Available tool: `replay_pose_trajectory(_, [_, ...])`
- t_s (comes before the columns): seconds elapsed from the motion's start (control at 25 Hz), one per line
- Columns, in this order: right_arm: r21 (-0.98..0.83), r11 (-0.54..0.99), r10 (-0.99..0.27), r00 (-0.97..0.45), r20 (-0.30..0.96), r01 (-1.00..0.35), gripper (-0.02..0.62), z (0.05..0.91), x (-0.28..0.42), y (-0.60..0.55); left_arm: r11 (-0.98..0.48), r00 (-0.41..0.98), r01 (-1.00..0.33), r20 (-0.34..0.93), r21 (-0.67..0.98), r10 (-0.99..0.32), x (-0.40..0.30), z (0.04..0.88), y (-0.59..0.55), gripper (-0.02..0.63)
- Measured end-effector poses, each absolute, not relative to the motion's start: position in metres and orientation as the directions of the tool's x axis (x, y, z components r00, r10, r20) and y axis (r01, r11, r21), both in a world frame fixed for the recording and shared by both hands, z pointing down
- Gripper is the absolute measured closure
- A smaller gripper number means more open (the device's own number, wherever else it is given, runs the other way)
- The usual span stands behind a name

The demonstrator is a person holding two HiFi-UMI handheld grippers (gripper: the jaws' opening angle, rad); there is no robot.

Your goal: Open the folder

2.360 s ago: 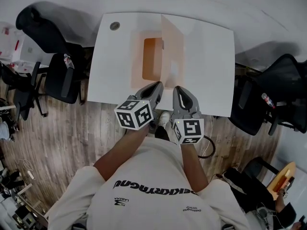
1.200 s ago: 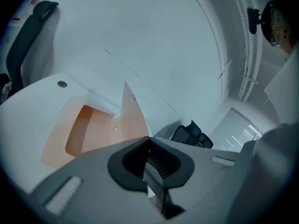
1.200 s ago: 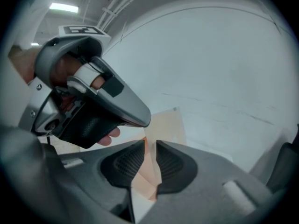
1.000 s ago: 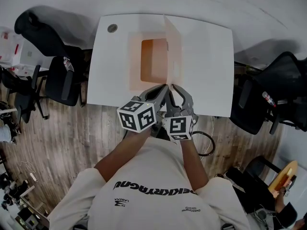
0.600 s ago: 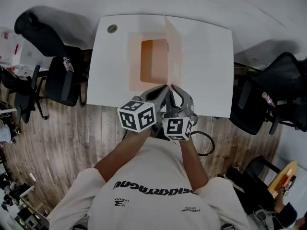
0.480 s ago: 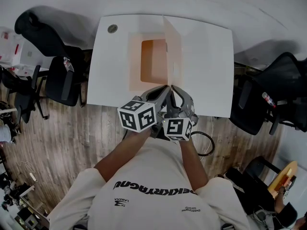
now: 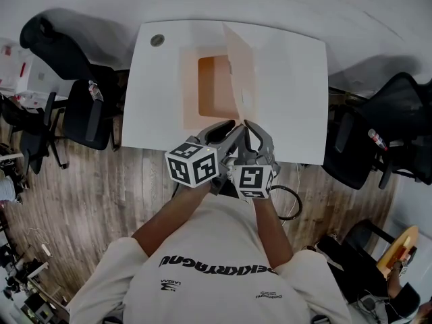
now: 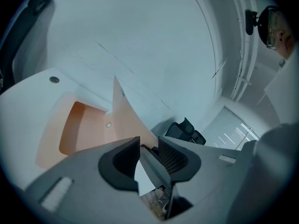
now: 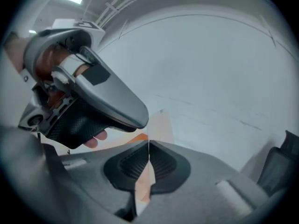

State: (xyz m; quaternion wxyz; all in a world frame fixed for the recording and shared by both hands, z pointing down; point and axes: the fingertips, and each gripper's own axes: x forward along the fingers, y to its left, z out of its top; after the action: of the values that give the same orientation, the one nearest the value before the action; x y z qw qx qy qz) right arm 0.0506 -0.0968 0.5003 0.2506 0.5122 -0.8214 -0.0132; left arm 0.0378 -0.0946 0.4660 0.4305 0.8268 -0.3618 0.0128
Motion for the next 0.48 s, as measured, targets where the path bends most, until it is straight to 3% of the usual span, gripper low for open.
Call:
replay_pose_trajectory(0.24, [0.198, 0.460, -0.848, -0.362, 0.388, -0.865, 0.592, 0.499, 0.052, -0.100, -0.371, 0.731, -0.610, 0.317, 0.700, -0.604, 0.032, 0.462, -0.095, 0.502])
replay_pose_trajectory(0.48, [0.143, 0.438, -0.853, -0.361, 0.377, -0.888, 0.591, 0.493, 0.058, -0.101, -0.351, 0.706, -0.631, 0.326, 0.691, -0.628, 0.017, 0.466, -0.097, 0.569])
